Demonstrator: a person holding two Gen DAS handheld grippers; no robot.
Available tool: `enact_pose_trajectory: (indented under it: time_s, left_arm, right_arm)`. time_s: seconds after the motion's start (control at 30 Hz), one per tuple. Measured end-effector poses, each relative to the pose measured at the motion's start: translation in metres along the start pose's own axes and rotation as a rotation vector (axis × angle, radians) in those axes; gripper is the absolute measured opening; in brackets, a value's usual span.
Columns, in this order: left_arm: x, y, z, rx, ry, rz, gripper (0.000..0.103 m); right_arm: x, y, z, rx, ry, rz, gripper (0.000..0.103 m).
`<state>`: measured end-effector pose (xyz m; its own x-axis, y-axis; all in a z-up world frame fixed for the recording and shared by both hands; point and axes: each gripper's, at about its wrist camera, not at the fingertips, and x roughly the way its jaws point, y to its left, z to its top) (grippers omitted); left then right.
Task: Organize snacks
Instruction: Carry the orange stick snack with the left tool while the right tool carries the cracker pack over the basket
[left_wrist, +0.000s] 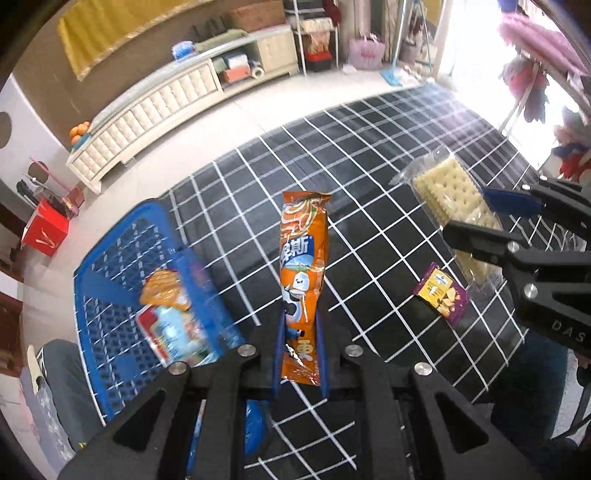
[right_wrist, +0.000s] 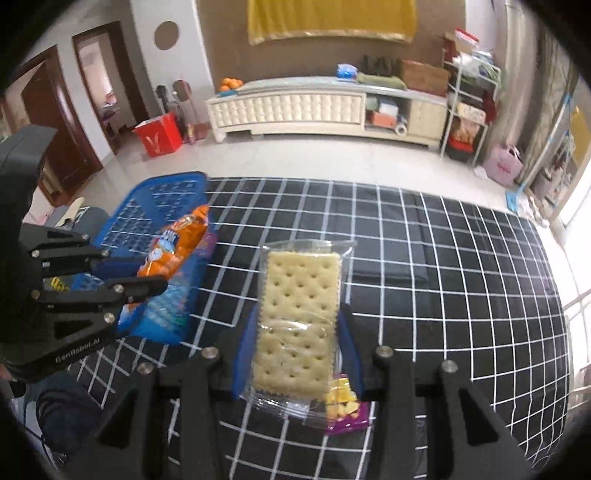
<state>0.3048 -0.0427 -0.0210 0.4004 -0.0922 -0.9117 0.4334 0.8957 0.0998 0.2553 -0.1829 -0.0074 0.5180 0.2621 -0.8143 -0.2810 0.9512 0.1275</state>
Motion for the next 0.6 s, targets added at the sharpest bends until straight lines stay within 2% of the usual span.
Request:
enact_pose_trajectory:
  time_s: [0.17, 0.27, 0.6]
  left_arm:
    - [-0.039, 0.018, -0.024, -0.03, -0.07, 0.007, 0.013]
    - [-0.05, 0.034, -0.032, -0.055, -0.093, 0.019, 0.013]
    - [-0.089, 0.084, -0.077, -0.117, -0.14, 0.06, 0.013]
  right_arm:
    - [-0.016, 0.027, -0.002, -0.028, -0.02, 0.023, 0.047]
    - [-0.022, 0.042, 0.0, -0.036, -0.032, 0.047, 0.047]
    - [0.003, 0.106, 0.017, -0.073, 0.012, 0.158, 0.047]
